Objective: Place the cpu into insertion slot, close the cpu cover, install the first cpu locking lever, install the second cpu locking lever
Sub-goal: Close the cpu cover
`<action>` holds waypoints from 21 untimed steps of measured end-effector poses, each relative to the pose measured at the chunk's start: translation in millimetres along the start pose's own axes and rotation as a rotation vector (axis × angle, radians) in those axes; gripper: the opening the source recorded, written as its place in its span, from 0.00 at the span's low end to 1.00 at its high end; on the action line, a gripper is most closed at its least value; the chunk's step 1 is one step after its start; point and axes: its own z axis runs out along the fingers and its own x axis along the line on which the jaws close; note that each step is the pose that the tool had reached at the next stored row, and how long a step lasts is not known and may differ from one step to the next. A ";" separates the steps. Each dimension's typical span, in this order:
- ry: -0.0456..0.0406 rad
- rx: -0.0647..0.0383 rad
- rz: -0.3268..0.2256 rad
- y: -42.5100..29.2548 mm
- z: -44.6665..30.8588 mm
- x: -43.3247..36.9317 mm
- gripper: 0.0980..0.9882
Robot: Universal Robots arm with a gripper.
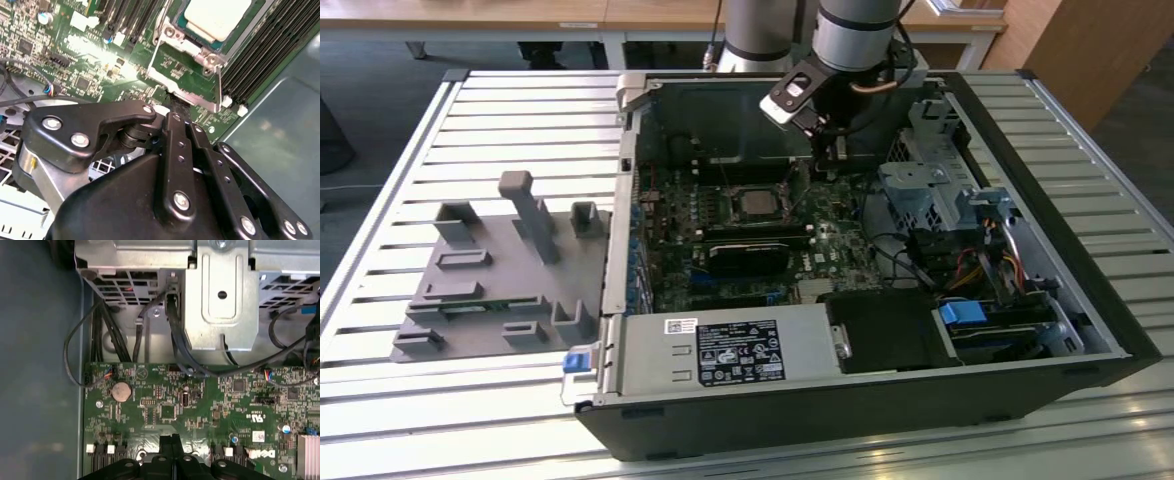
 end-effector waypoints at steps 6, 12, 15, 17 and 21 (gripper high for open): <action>0.0001 0.000 0.000 -11.6 0.3 0.0 0.01; 0.0000 0.000 0.000 -21.1 0.6 0.0 0.01; 0.0000 0.000 0.000 -25.3 0.8 0.0 0.01; 0.0000 0.000 0.000 -27.8 0.9 0.0 0.01; -0.0002 0.000 0.000 -32.7 1.3 0.0 0.01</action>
